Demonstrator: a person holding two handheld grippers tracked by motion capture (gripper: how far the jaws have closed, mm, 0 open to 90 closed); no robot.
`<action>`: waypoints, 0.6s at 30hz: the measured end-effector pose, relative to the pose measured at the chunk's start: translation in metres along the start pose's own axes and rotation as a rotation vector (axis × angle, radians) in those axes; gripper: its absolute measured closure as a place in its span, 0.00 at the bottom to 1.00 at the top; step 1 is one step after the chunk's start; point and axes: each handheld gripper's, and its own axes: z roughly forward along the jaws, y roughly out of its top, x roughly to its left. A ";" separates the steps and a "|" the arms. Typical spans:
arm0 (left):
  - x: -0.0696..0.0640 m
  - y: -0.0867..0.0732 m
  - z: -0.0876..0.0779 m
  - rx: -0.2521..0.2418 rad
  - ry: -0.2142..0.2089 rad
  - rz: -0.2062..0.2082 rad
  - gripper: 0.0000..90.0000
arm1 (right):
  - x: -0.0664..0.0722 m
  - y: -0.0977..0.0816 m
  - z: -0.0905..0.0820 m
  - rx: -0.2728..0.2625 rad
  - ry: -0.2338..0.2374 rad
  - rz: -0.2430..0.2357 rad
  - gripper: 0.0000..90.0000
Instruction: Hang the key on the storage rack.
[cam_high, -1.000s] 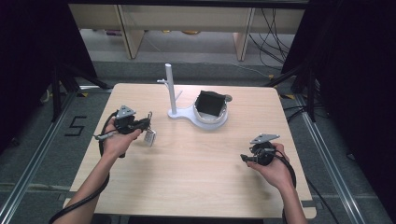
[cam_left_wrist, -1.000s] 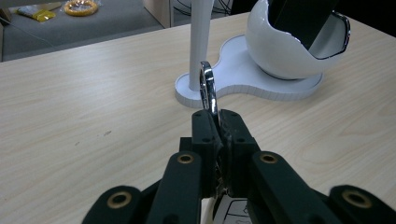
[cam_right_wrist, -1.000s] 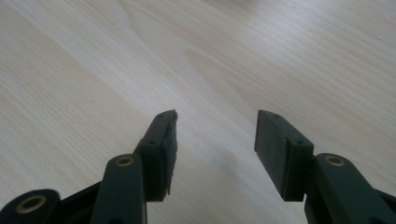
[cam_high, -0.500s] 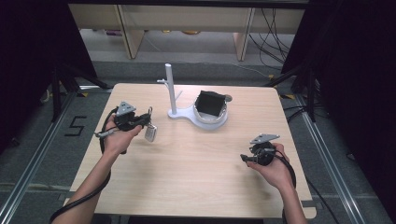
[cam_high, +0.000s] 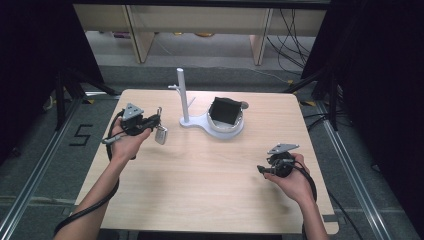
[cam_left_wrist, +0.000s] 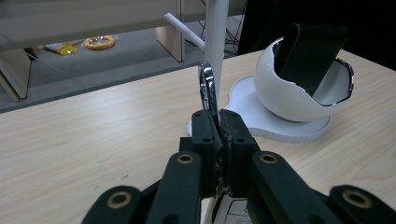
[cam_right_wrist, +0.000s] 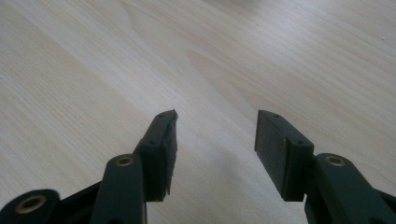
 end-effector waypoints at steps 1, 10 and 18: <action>0.000 0.000 0.000 0.000 0.000 0.000 0.94 | 0.000 0.000 0.000 0.000 0.000 -0.002 0.55; 0.000 0.007 0.003 -0.032 0.014 0.003 0.94 | 0.000 0.000 0.000 0.000 0.005 -0.004 0.55; -0.001 0.016 0.005 -0.055 0.024 0.006 0.94 | 0.000 0.000 0.000 0.000 0.005 -0.005 0.55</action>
